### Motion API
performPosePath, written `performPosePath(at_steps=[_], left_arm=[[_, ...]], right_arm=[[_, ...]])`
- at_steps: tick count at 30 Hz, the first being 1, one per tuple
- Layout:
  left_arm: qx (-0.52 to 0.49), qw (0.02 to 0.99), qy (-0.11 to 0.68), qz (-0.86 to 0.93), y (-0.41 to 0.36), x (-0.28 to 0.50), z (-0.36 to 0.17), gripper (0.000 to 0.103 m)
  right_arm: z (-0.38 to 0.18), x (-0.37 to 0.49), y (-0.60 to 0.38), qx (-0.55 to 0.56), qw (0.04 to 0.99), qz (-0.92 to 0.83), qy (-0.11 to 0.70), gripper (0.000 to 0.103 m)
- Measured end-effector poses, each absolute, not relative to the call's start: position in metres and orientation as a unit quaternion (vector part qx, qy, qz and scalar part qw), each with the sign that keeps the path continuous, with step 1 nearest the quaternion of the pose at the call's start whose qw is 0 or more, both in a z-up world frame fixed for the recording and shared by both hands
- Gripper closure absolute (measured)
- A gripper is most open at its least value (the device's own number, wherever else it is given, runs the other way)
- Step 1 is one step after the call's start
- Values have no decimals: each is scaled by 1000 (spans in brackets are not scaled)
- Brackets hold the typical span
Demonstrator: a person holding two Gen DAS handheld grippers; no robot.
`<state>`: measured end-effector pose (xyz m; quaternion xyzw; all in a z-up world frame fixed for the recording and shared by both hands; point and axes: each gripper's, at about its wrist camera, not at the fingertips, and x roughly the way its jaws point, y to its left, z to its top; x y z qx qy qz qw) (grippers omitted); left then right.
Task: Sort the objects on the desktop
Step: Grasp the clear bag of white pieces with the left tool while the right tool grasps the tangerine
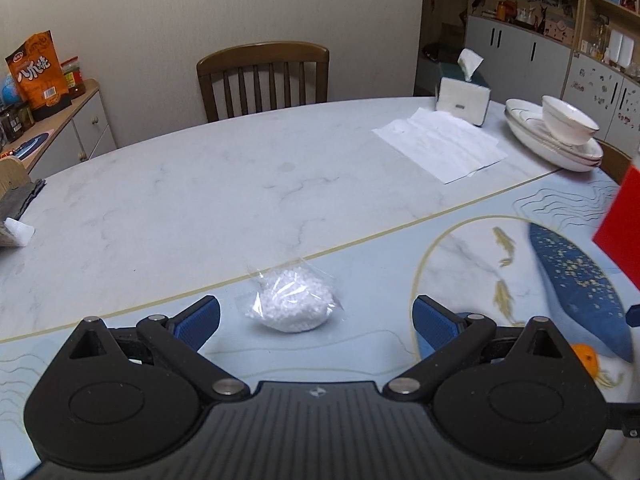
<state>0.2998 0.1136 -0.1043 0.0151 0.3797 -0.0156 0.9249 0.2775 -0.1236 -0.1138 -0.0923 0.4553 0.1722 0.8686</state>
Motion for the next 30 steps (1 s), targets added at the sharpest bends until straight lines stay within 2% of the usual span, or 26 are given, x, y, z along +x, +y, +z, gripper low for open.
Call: performPosePath(at_steps=[13,18,25,27,30], left_arm=[[6,921,389,-9,127,321,-121,3],[3,919,394,-12,129,324,-123,17],[1,917,399,-11,130,326,-127,30],[1,916,400,-13,130,327,-127,39],[3,917,398,-13,129,326,-126,42]], right_arm=[[-126,292,-118,-97,859,171,474,29],[-128,294,-114,-100,855,175,477,37],[-131,296,-113,-104,853,175,481,45],[-131,297,-113,-103,852,176,482,47],[-131,298,-114,-101,852,175,484,52]])
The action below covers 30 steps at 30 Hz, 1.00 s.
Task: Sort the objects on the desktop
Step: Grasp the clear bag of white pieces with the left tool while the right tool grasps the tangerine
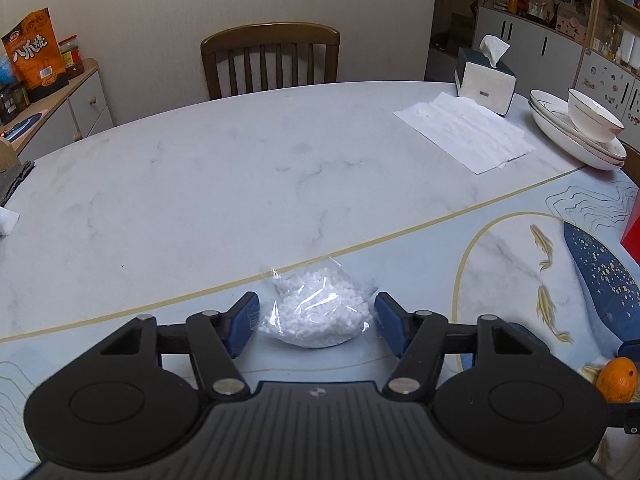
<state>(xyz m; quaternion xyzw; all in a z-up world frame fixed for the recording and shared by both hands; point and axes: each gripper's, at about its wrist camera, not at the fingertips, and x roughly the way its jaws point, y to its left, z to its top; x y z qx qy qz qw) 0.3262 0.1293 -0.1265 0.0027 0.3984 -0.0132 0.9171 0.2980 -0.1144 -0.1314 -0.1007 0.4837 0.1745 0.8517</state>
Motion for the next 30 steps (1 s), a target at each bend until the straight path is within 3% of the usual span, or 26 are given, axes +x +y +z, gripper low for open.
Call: performPosePath(at_steps=[1,6,9,13,18,30], left_arm=[[3,917,398,-13,129,326,-126,43],[9,918,396,-7,128,324,-125,50],[13,919,394,-6,126,324,-123,59],[17,919,395,-8,126,323,-122,71],[21,919,395,-5,124,320,-121,78],[21,917,398,-25,102,297,-110,81]], right_arm=[[-132,298,-115,-101,852,174,484,57],[-132,297,-115,-99,851,177,485,62],[-132,297,-115,-97,850,182,485,67],[-131,296,-116,-95,850,181,485,68],[-127,293,-121,-92,853,179,482,68],[-117,281,-135,-80,860,172,474,68]])
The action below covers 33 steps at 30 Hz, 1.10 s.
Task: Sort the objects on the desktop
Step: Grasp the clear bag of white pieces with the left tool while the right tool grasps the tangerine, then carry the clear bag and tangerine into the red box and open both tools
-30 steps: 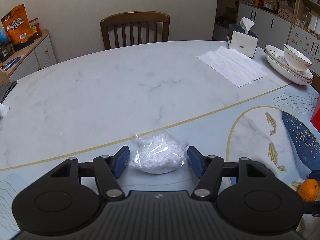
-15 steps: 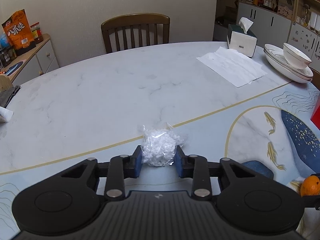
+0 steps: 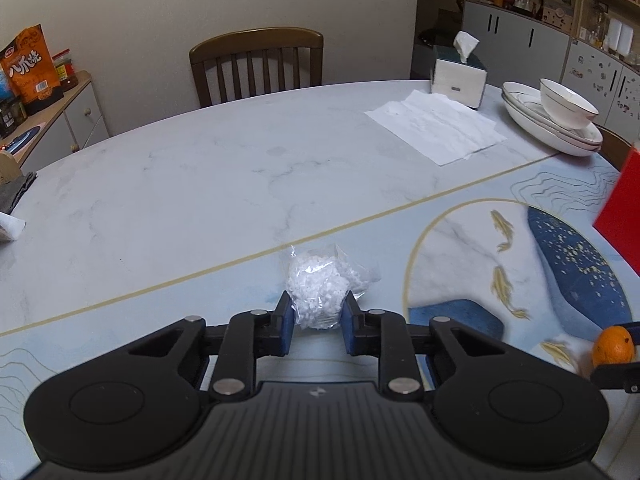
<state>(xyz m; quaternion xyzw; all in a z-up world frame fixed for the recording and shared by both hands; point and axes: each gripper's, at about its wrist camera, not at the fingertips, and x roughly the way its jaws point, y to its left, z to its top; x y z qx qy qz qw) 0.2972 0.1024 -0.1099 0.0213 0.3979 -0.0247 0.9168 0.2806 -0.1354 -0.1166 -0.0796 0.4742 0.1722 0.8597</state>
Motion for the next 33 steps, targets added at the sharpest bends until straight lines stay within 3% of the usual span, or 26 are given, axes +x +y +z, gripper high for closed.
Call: performPosePath(at_steps=[18,33], left_arm=[[36,918,389,-66,42,246,-73,81],[47,922,364,-121,-51,211,-32,80]], right_arm=[[-84,250,-175,-60,880,161,442,68],[-38,218,-252,-13,901,158,405,68]])
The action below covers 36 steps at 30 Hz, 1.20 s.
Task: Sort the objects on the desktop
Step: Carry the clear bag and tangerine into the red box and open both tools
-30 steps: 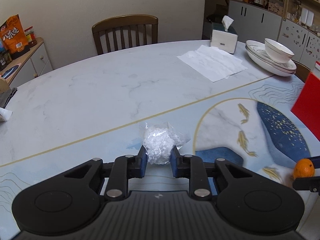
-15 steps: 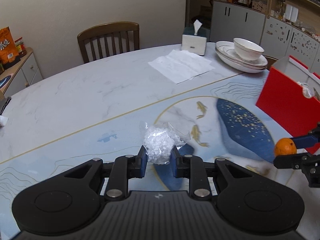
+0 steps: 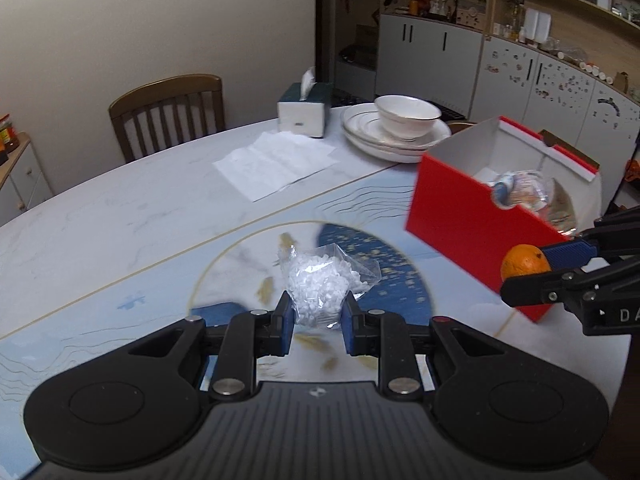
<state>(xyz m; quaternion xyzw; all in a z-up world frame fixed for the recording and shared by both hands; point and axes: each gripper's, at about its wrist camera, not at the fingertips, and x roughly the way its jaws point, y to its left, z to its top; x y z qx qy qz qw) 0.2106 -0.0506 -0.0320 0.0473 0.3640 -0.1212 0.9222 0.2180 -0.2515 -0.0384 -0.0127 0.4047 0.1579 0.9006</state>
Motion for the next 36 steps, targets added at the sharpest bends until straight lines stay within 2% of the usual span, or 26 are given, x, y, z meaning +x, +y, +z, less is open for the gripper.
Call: performPosePath(at_steps=[23,36], left_arm=[[71,911,341,-220,-220,223,2,81],[106,889,376,-238,-294,257,-14,80]], right_arm=[[-15,218,-404,9,919,119,376,68],[-28,246,-464,8,914,109,390,68]])
